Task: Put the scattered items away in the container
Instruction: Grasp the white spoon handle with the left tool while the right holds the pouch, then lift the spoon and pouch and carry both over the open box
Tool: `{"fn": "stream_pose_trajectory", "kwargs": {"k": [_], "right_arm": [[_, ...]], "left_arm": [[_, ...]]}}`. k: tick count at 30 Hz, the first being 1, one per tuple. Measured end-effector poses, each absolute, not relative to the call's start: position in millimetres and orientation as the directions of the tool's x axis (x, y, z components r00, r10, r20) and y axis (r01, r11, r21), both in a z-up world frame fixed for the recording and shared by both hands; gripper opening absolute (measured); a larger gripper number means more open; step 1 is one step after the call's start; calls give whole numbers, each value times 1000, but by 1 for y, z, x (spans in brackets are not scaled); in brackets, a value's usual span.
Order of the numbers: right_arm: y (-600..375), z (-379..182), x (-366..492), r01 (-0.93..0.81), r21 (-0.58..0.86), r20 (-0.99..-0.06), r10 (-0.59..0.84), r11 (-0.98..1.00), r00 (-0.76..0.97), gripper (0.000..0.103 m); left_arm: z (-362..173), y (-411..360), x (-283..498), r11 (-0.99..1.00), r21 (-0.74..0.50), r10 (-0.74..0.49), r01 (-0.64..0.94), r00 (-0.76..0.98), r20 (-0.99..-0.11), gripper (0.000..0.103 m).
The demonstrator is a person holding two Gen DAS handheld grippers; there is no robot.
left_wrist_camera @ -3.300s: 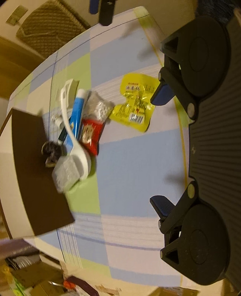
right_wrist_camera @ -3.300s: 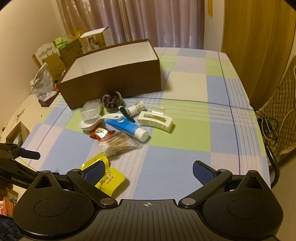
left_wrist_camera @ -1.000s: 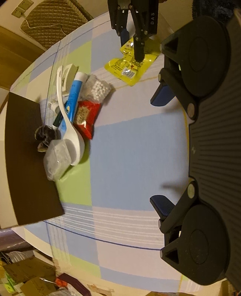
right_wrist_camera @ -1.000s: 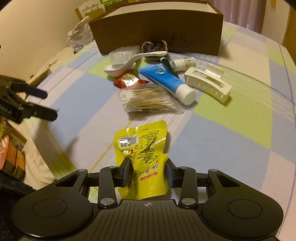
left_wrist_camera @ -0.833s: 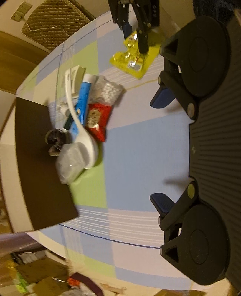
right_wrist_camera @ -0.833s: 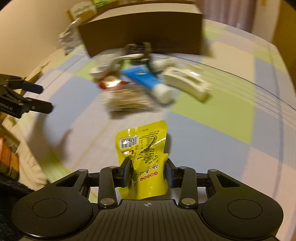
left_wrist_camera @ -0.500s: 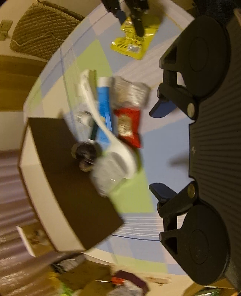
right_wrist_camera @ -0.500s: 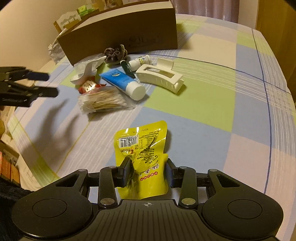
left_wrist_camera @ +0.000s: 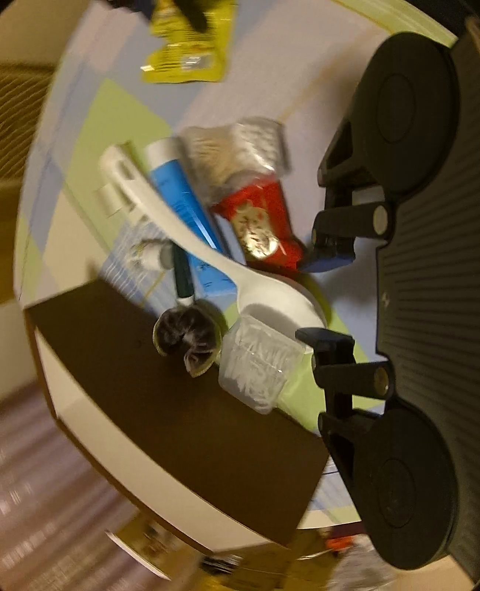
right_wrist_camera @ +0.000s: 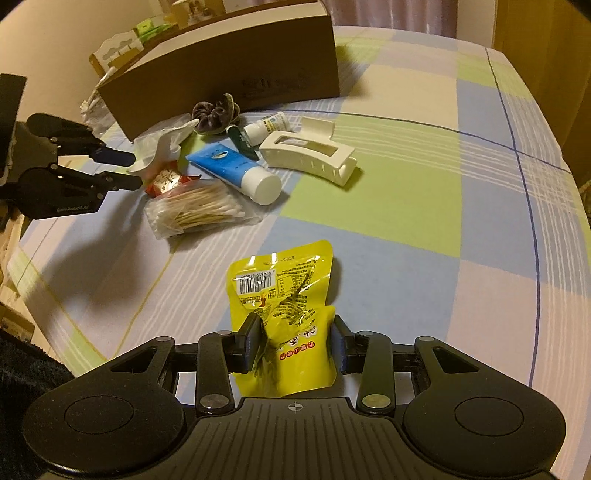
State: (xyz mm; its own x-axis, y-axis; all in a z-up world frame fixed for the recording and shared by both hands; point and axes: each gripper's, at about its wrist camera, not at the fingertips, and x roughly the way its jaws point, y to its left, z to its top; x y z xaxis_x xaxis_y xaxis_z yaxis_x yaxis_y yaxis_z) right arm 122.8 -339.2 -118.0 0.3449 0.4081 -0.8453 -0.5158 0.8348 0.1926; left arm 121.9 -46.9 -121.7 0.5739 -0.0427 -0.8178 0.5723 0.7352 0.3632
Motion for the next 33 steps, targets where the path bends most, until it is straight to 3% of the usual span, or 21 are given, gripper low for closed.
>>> {"fn": "stream_pose_trajectory", "kwargs": {"k": [13, 26, 33], "right_arm": [[-336, -117, 119, -465, 183, -846, 380, 866, 375, 41], [-336, -110, 116, -457, 172, -845, 369, 873, 388, 40], [-343, -97, 119, -456, 162, -833, 369, 875, 413, 33]], "left_arm": [[-132, -48, 132, 501, 306, -145, 810, 427, -893, 2], [-82, -41, 112, 627, 230, -236, 744, 464, -854, 1], [-67, -44, 109, 669, 197, -271, 716, 483, -833, 1]]}}
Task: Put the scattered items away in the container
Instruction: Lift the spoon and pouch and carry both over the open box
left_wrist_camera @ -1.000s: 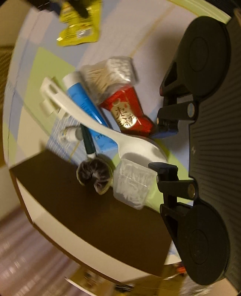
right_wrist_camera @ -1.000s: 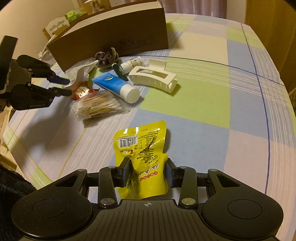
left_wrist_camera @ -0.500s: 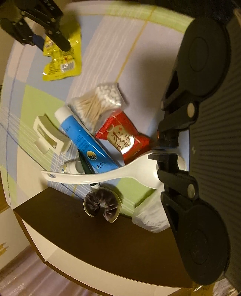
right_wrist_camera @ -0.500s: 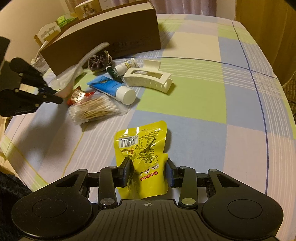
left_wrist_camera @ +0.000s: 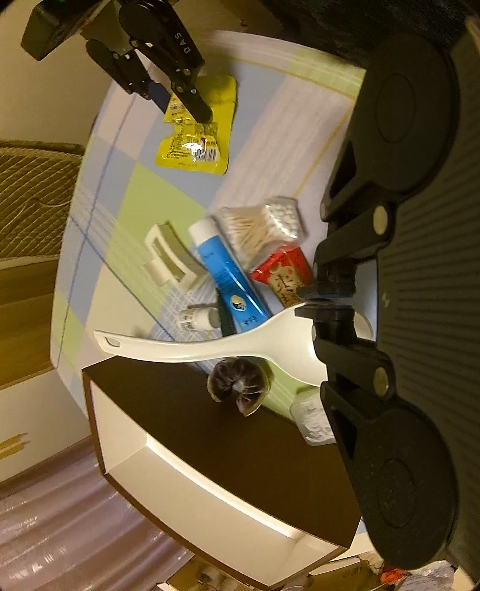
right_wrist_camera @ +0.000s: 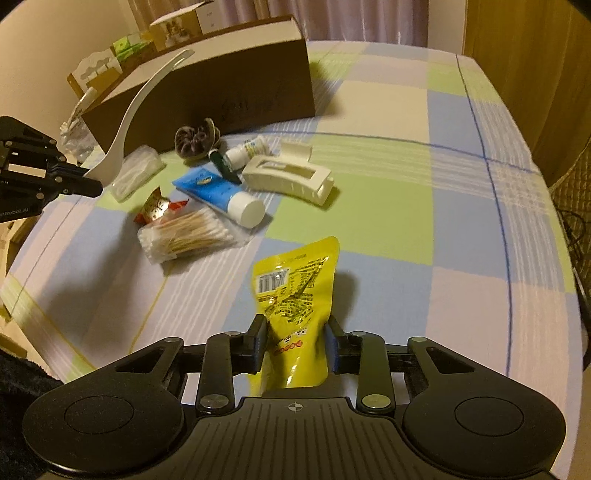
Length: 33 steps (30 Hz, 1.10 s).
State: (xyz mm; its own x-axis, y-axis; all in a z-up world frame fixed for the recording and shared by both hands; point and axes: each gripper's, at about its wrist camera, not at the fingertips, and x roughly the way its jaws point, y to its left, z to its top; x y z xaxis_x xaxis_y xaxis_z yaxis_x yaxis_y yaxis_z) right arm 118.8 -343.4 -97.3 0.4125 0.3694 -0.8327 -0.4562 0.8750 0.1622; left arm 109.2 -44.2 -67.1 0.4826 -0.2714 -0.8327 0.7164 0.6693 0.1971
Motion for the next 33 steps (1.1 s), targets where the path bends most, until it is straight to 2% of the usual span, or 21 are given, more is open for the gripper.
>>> {"fn": "stream_pose_trajectory", "kwargs": {"k": [4, 7, 8, 10, 14, 18, 24, 25, 26, 33], "right_arm": [[-343, -95, 119, -461, 169, -831, 378, 871, 409, 32], [-338, -84, 117, -495, 188, -813, 418, 848, 407, 18], [-335, -80, 118, -504, 183, -810, 420, 844, 410, 17], [-330, -79, 120, -513, 165, -815, 409, 843, 411, 17], [-331, -86, 132, -487, 260, -811, 462, 834, 359, 18], [-320, -92, 137, -499, 235, -842, 431, 834, 323, 22], [-305, -113, 139, -479, 214, -870, 389, 851, 304, 21], [-304, -113, 139, -474, 216, -868, 390, 853, 307, 19], [-304, -113, 139, -475, 218, -865, 394, 853, 310, 9], [-309, -102, 141, -462, 235, -840, 418, 855, 346, 9]], "left_arm": [[-65, -44, 109, 690, 184, -277, 700, 490, -826, 1], [-63, -44, 108, 697, 186, -274, 692, 497, -823, 1], [-63, -44, 107, 700, 184, -274, 690, 498, -823, 1], [-63, -43, 107, 705, 183, -272, 685, 500, -822, 1], [-63, -42, 107, 713, 181, -270, 678, 502, -822, 1], [-63, -42, 106, 719, 175, -272, 673, 504, -820, 1], [-63, -37, 107, 732, 165, -269, 661, 503, -821, 1], [-63, -36, 107, 735, 163, -268, 658, 503, -821, 1], [-62, -34, 107, 738, 163, -267, 655, 504, -821, 1], [-61, -28, 110, 754, 157, -260, 637, 510, -820, 1]]}}
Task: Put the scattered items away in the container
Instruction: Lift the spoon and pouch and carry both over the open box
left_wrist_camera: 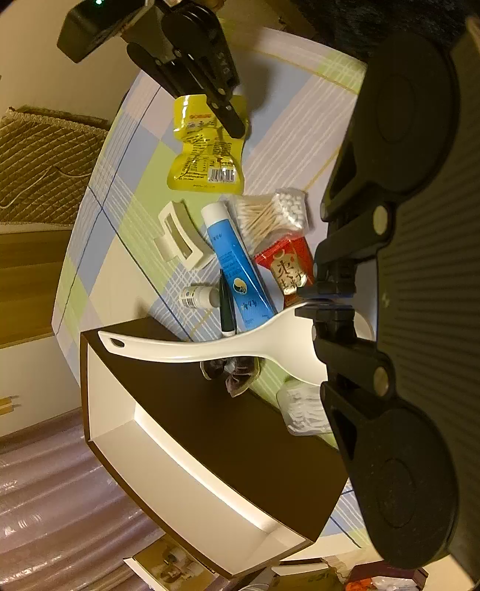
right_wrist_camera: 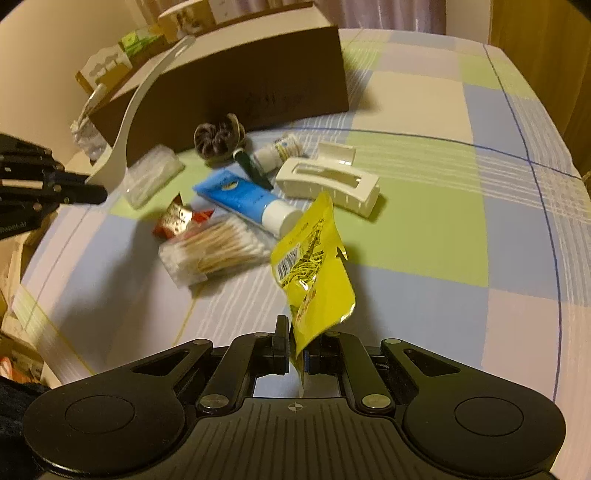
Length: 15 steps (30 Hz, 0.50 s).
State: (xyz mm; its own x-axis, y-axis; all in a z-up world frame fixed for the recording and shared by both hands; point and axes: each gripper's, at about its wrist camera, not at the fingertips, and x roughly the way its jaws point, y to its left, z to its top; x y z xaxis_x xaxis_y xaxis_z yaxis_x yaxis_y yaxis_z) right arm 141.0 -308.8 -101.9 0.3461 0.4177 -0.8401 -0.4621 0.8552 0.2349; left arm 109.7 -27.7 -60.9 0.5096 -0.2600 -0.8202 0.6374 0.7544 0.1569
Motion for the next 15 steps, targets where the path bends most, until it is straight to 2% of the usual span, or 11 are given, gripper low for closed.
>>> {"fn": "stream_pose_trajectory", "kwargs": {"k": [15], "right_arm": [[-324, -72, 148, -412, 325, -781, 488, 851, 391, 8]], "left_arm": [[-58, -20, 121, 754, 150, -272, 640, 512, -815, 1]]}}
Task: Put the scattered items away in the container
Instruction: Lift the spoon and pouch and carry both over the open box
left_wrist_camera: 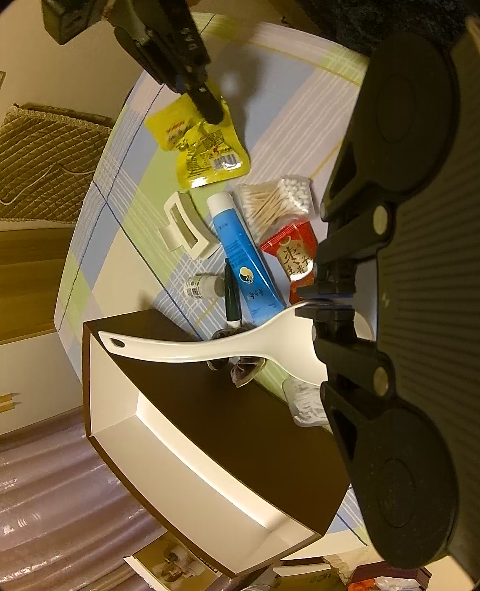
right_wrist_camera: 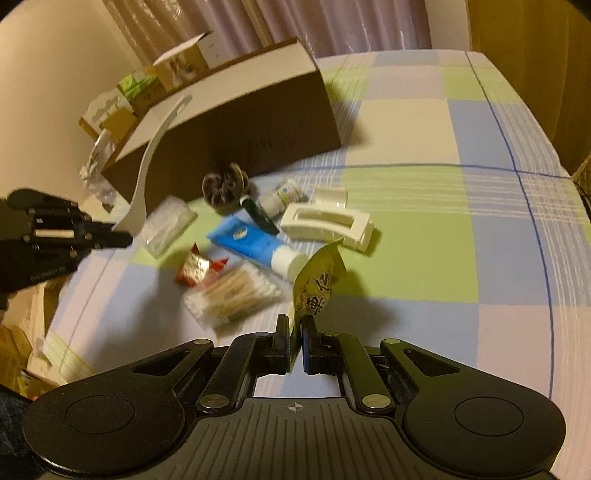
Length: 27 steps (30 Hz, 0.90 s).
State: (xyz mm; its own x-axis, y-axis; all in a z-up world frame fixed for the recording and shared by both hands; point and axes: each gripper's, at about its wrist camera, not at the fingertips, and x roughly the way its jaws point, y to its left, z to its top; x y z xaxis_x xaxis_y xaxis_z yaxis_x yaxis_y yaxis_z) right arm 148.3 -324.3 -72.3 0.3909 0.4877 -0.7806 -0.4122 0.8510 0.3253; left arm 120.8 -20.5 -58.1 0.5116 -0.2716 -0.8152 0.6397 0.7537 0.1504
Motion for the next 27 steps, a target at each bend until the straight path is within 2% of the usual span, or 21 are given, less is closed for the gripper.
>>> {"fn": "stream_pose_trajectory", "kwargs": {"k": [9, 27], "right_arm": [[-324, -49, 152, -429, 340, -738, 520, 837, 430, 8], [-313, 29, 200, -495, 451, -553, 668, 742, 498, 8]], "left_arm": [[-57, -18, 125, 751, 145, -282, 645, 510, -813, 1], [-21, -1, 150, 787, 149, -299, 599, 581, -757, 1]]}}
